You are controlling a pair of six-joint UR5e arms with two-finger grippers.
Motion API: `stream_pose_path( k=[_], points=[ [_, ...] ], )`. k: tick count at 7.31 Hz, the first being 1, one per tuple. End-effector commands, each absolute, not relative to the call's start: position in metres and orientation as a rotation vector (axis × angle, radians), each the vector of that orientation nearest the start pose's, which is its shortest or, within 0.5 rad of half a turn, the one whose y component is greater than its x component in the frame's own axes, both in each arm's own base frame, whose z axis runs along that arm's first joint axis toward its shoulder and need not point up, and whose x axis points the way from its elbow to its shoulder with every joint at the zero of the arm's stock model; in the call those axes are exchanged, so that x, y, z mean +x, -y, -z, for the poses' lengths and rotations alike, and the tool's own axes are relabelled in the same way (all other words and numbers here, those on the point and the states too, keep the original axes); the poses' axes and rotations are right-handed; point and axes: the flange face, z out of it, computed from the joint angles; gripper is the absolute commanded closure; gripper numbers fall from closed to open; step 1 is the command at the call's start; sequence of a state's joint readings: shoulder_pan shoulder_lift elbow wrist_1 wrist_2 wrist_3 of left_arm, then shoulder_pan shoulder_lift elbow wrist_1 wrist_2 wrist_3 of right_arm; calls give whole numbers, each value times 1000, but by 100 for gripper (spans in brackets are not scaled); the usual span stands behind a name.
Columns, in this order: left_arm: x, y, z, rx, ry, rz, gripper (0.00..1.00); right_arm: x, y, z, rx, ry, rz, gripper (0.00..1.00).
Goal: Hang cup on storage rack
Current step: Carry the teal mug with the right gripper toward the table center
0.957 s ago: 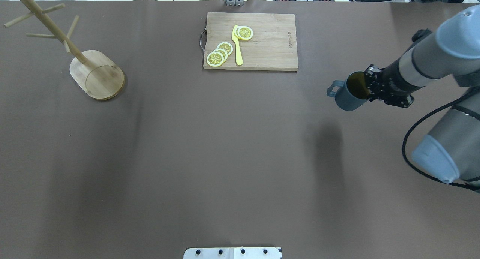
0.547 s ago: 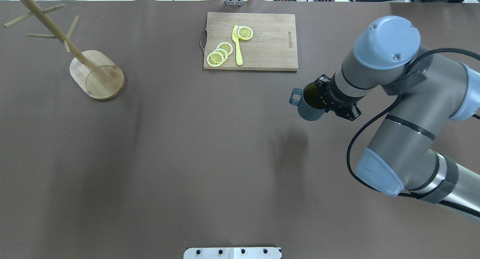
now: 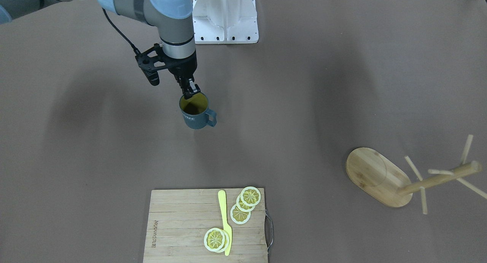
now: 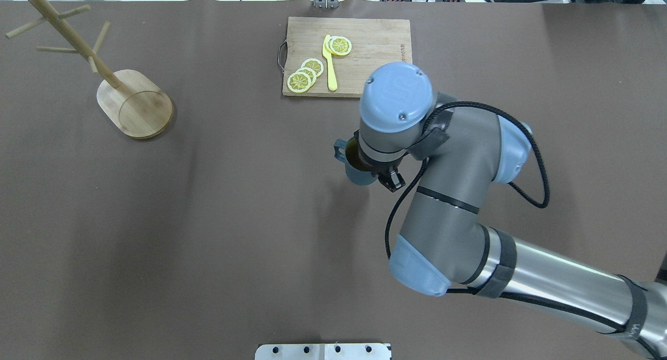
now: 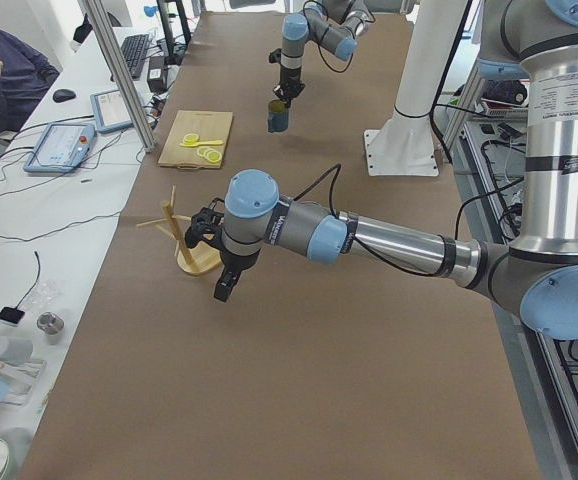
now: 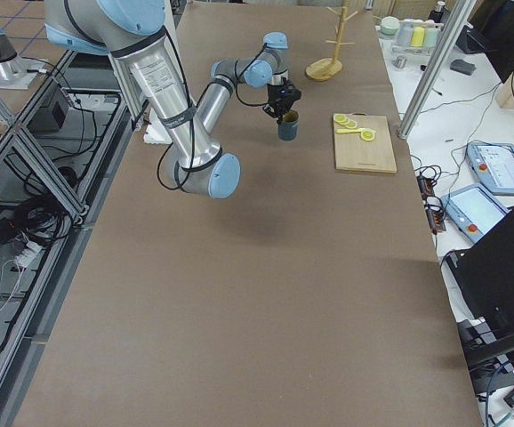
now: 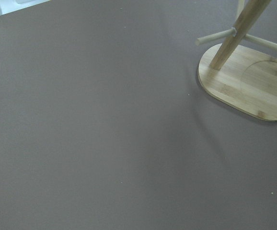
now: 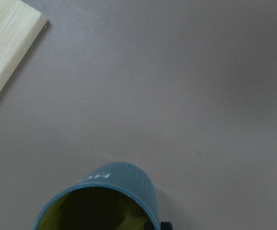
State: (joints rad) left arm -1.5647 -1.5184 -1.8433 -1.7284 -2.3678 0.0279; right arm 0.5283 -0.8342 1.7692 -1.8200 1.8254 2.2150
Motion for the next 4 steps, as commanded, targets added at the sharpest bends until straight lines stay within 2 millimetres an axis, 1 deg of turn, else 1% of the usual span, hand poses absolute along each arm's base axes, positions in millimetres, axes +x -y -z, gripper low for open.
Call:
stream_pose_path(
  k=[1,2,4],
  points=[
    [-59,478,-532,362,-783,-181,1,-562,401,-160,-315,668,-1023,100],
    [-59,478,-534,361,-784,-183,1,-569,398,-161,-314,659,-1020,100],
    [-59,478,-534,360,-784,-182,1,-572,400,-155,-317,690,-1012,100]
  ],
)
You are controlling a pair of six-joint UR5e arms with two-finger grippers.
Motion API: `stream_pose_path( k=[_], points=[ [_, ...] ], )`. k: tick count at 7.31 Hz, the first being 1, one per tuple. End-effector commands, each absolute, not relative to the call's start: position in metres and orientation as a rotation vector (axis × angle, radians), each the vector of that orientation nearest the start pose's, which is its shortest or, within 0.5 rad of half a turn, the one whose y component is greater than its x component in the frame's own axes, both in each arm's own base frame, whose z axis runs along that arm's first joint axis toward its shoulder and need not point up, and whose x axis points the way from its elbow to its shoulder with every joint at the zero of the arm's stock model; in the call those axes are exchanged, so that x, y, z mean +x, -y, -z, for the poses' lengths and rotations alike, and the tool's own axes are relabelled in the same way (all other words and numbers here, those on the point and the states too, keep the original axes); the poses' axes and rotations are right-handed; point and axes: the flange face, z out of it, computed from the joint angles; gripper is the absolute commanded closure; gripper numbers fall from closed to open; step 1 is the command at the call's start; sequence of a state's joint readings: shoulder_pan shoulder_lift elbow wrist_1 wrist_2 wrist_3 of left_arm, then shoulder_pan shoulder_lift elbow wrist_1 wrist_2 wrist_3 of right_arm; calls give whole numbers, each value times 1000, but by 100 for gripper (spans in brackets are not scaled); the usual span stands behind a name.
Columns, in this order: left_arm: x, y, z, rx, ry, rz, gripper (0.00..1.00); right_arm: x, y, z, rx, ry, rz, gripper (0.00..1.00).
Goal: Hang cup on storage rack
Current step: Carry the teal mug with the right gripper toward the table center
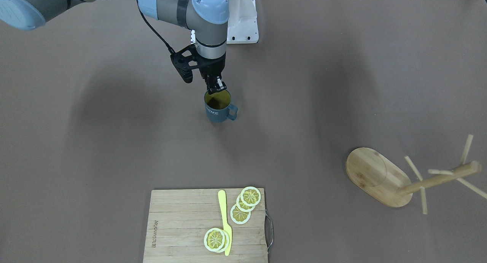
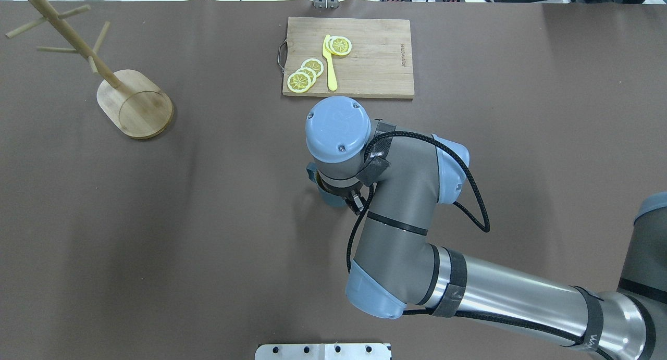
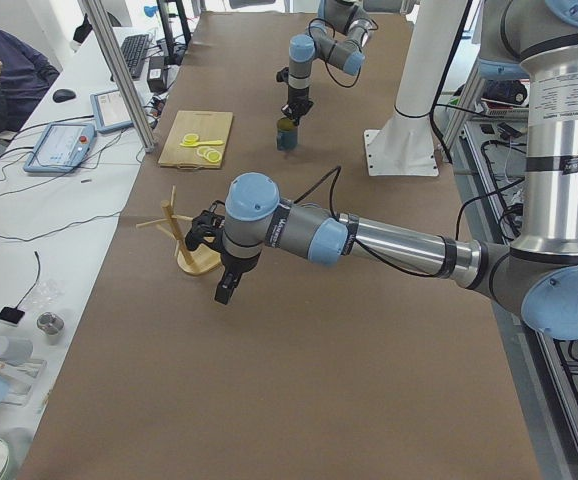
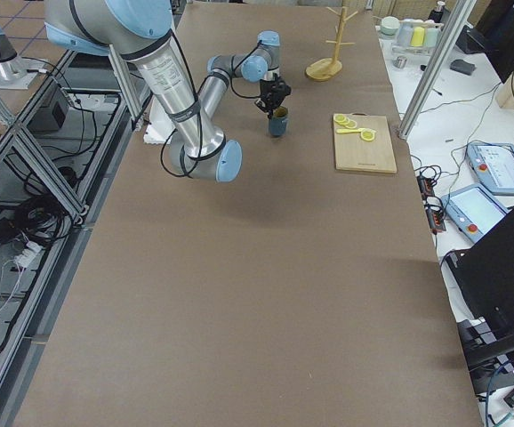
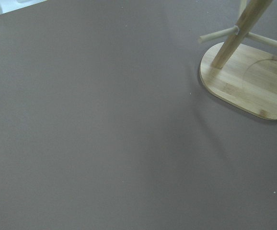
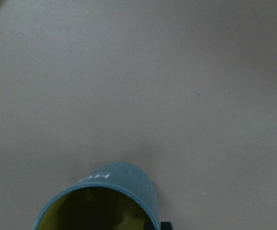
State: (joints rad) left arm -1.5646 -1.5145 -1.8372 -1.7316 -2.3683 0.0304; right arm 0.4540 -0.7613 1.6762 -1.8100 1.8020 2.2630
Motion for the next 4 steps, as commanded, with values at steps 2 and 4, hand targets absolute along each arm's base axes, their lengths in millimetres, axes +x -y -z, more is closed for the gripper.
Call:
stream_pose_path(
  k=[2,4],
  points=[
    [-59,477,-535,363,-784,-182,1,-583,405,-149,-313,714,-992,96],
    [-59,477,-535,363,-784,-182,1,-584,406,-151,-309,712,-989,73]
  ],
)
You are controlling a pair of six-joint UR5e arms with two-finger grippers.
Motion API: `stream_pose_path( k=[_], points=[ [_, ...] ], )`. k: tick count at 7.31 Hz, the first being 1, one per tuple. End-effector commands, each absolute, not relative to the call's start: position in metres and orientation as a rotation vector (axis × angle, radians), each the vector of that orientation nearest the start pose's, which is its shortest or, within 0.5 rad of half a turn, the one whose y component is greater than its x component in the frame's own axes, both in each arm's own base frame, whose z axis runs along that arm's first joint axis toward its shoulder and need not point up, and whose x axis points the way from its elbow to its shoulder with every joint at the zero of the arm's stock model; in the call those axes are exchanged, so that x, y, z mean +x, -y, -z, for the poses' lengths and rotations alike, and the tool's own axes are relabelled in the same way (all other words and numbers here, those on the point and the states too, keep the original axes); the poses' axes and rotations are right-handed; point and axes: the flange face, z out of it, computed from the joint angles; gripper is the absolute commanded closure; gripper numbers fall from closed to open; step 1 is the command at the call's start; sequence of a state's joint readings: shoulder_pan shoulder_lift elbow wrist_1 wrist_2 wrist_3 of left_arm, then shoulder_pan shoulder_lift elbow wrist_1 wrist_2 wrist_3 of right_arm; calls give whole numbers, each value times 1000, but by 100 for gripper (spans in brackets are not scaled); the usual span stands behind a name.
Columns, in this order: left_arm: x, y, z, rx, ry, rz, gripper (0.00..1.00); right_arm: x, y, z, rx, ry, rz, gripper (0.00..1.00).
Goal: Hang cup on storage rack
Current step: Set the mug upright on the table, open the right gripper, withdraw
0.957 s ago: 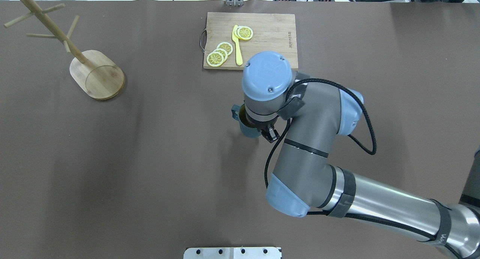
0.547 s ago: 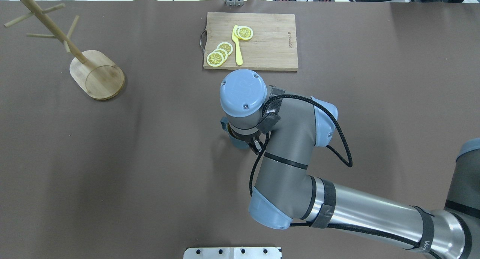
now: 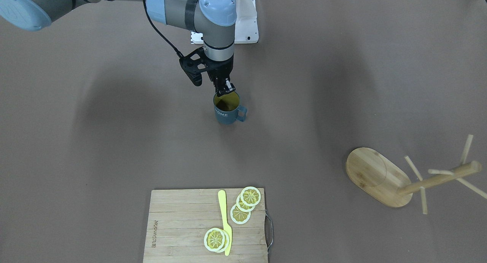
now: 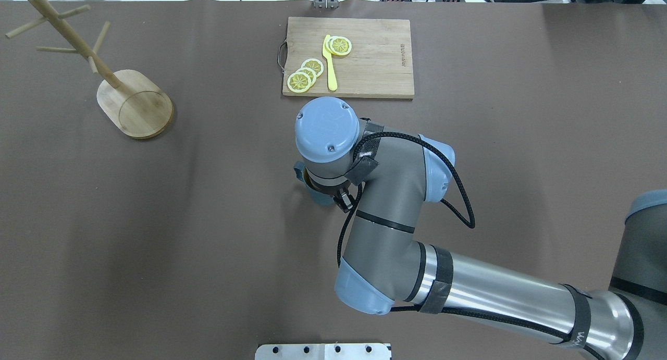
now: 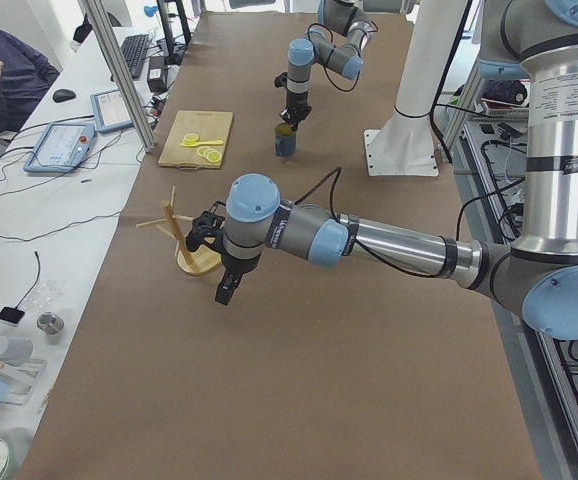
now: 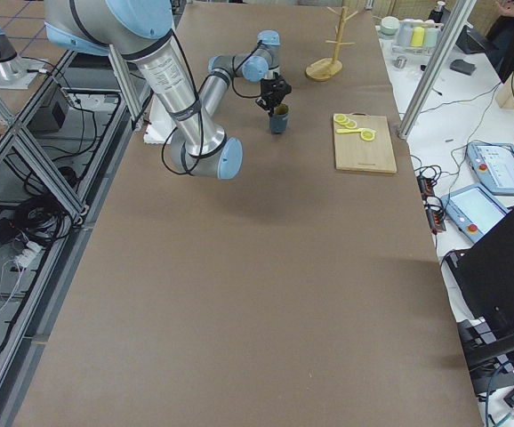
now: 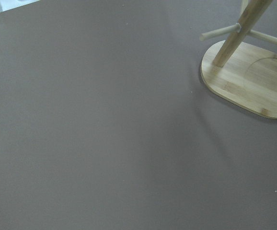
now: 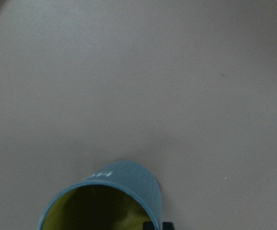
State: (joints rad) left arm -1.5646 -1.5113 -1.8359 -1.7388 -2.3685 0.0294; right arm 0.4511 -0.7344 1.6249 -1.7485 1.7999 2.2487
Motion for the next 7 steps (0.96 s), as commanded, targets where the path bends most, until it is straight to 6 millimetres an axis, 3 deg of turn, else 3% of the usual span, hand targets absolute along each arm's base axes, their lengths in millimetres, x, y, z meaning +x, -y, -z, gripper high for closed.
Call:
stream_pose_path(
  k=[1,2,3,4,5,6,7],
  points=[
    [-59,477,-534,365,-784,-183,1,-583,406,-150,-302,715,-978,58],
    [-59,477,-534,365,-784,-183,1,-580,408,-149,-272,726,-938,1],
    [-59,477,-533,366,-784,-182,1,-568,416,-143,-251,749,-910,0],
    [-58,477,-533,362,-794,-181,1,-542,426,-133,-222,792,-869,0],
    [-54,475,-531,356,-857,-191,1,-520,434,-136,-206,810,-841,0],
    [-53,475,-528,358,-871,-195,1,-493,441,-146,-202,823,-799,0],
    [-53,478,-523,381,-868,-217,1,-458,433,-164,-168,843,-738,0]
  ],
)
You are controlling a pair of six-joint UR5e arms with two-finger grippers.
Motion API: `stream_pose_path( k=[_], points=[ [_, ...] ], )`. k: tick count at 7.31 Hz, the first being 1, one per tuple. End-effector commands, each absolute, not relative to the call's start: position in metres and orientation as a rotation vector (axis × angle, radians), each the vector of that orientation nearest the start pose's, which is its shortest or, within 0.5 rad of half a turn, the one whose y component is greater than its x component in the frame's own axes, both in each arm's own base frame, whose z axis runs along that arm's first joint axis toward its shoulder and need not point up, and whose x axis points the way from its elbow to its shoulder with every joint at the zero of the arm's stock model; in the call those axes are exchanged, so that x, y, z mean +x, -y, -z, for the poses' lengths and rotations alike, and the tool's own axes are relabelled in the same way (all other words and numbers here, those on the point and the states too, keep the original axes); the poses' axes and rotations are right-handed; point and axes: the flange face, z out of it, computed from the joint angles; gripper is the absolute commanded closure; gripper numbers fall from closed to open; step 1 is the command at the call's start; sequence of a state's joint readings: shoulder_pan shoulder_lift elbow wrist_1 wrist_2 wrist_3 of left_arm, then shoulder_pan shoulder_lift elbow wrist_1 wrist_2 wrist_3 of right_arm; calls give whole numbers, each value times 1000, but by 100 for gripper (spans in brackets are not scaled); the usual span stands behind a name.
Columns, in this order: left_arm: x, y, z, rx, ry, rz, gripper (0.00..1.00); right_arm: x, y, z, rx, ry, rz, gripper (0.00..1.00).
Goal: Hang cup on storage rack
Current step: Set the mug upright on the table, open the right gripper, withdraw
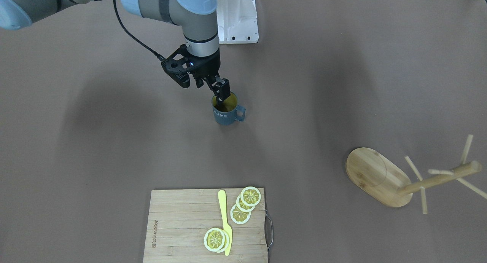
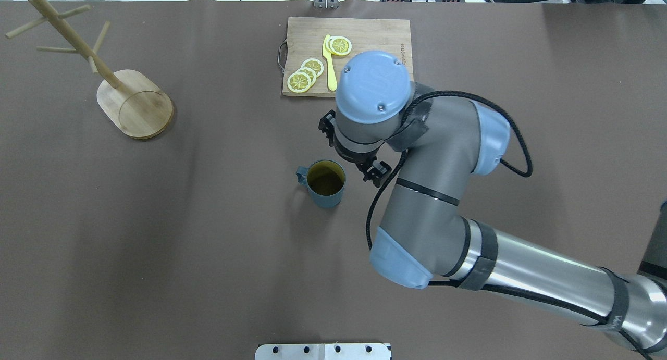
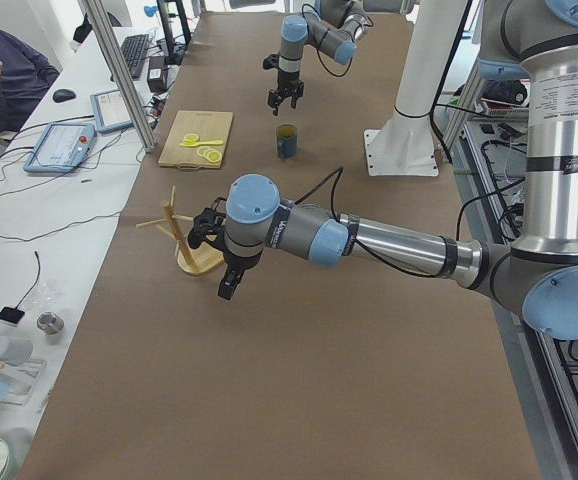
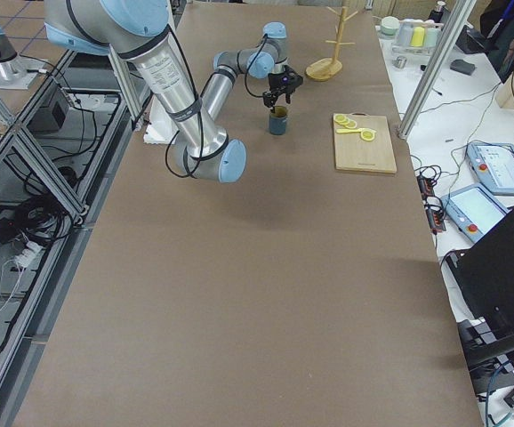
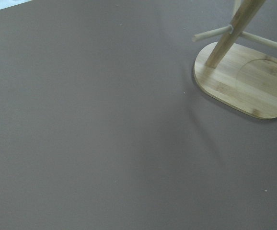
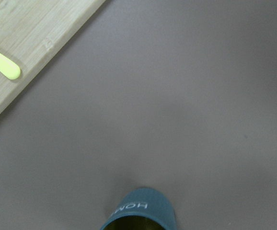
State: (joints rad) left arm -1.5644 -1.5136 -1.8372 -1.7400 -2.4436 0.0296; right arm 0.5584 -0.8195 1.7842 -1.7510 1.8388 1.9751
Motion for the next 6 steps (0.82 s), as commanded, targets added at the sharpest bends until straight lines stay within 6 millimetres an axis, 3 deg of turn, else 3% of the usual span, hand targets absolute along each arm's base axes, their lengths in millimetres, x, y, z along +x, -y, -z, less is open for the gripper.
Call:
stream_pose_path(
  k=[1,2,3,6],
  points=[
    [-52,477,-522,417,-858,-235,1,-425,440,-177,-165,851,-707,0],
    [-49,479,-520,442,-857,-250,1,-394,464,-190,-165,848,-684,0],
    [-45,478,-514,482,-864,-280,1,-361,485,-215,-136,831,-609,0],
    [-13,476,-501,560,-878,-381,1,-248,524,-324,-73,745,-435,0]
  ],
)
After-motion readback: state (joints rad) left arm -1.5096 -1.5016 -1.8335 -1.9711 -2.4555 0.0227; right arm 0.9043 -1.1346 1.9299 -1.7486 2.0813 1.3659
